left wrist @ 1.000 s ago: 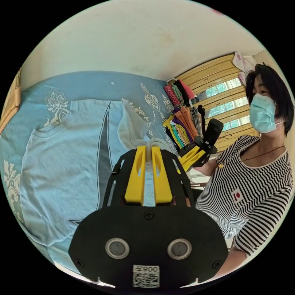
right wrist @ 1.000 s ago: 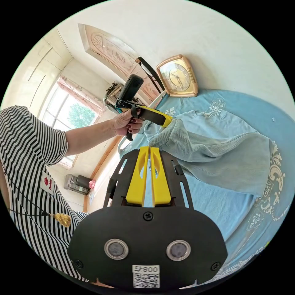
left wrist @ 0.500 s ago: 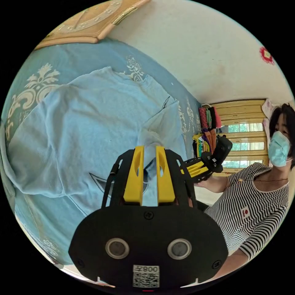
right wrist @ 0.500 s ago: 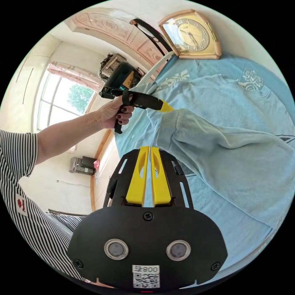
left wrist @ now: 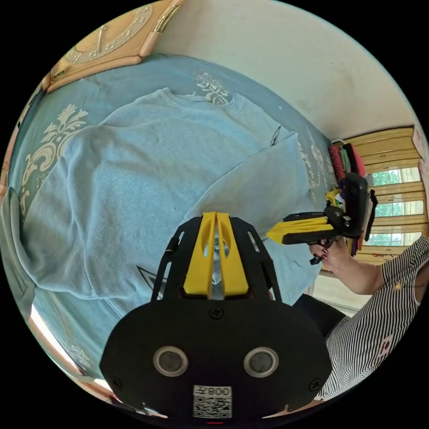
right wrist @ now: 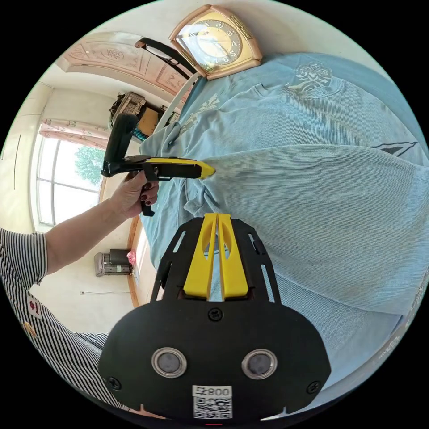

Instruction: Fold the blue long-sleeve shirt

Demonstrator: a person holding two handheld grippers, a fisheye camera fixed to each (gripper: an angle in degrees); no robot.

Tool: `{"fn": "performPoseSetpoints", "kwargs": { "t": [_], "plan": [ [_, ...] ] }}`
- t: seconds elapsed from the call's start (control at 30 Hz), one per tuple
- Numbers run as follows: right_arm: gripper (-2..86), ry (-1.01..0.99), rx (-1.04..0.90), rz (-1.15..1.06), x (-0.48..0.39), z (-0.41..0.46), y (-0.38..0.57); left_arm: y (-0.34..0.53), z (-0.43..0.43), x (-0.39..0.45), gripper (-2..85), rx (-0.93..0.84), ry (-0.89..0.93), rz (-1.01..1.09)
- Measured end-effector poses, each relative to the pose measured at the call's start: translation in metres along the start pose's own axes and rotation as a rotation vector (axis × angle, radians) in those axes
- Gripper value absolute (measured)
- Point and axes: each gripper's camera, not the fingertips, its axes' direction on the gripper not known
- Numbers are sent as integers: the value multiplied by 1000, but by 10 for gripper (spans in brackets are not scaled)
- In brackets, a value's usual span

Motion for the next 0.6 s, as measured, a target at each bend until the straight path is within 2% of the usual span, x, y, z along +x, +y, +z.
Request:
{"fn": "performPoseSetpoints", "kwargs": {
  "t": [0.1,0.13,0.3,0.37,0.53,0.6],
  "plan": [
    [0,56,-149,-9,3,35,-7,3,7,-25,3,19,55,-97],
    [1,29,-95,-11,2,32,-5,7,6,-30,2,43,84,-129],
    [1,11,-77,1,-9,9,4,25,-12,-13,2,144,128,-91],
    [1,35,25,-5,-13,-31,18,38,-17,4,2,176,171,-39],
    [1,224,139,164,26,-99,67,52,16,8,1,-1,36,-53],
    [1,270,101,249,45,-107,83,58,19,-1,1,32,93,-96]
  ]
}}
